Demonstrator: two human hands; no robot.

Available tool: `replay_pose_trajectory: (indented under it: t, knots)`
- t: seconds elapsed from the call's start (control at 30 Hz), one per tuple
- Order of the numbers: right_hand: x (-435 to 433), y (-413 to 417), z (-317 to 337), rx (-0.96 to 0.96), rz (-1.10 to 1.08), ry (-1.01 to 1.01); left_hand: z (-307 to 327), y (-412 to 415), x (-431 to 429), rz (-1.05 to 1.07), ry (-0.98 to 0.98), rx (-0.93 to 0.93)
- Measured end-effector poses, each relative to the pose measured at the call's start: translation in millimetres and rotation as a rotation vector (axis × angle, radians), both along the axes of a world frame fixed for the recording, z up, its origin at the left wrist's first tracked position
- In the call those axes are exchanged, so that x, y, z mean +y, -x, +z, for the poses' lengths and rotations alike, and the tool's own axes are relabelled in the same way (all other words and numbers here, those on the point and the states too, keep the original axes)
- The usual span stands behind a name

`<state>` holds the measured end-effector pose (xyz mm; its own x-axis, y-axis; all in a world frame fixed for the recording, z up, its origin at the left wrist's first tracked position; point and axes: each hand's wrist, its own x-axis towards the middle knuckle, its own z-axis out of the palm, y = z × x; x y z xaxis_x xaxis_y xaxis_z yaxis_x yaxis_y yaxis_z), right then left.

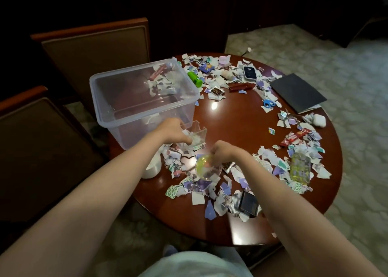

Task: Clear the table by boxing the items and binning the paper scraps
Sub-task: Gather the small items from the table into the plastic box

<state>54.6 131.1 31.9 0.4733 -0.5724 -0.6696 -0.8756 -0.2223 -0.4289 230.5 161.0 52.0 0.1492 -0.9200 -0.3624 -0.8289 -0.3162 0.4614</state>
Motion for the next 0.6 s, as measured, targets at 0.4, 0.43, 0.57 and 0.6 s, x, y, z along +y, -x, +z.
replay_pose_trajectory:
  t: [0.4, 0.43, 0.57, 0.6]
  knots:
    - [-62, 6, 79, -0.472, -0.146, -0.202, 71, -12, -19, -0.051, 0.252, 0.075]
    - [-69, 6, 85, -0.532, -0.189, -0.201, 79, -15, -23, -0.038, 0.281, 0.074]
    - [-90, -6, 110, -0.766, -0.378, -0.15, 99, -25, -38, 0.004, 0.333, 0.049]
    - [-95, -13, 115, -0.8, -0.392, -0.132, 101, -28, -41, 0.022, 0.343, 0.044]
